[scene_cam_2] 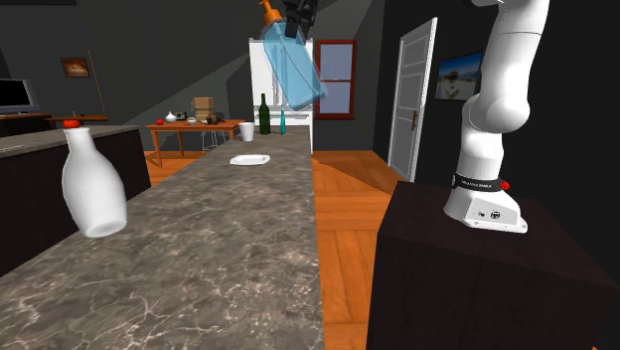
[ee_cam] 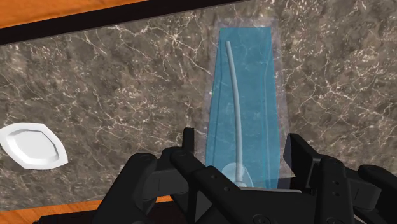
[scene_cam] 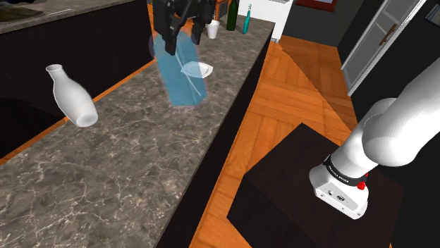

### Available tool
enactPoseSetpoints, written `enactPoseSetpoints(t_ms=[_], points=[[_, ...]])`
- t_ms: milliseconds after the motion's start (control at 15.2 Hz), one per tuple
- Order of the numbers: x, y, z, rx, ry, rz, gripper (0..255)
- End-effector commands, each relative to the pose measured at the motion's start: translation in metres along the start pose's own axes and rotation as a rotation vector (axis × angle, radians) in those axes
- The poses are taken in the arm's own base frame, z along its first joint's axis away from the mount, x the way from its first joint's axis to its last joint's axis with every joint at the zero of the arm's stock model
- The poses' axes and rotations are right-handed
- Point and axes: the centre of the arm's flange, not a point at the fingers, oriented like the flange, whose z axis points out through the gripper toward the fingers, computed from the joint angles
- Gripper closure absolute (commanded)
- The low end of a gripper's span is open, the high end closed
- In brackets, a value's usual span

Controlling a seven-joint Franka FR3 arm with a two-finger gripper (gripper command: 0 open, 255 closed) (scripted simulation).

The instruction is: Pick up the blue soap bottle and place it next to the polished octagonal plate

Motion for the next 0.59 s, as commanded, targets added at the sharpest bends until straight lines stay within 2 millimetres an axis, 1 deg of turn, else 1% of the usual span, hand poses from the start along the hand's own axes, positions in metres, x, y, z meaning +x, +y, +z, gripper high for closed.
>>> enactPoseSetpoints(t_ms=[0, 528], points=[[0.006, 0.022, 0.002, 0.000, 0.000, -0.001, 255], [0.037, 0.123, 0.007, 0.000, 0.000, -0.001, 255]])
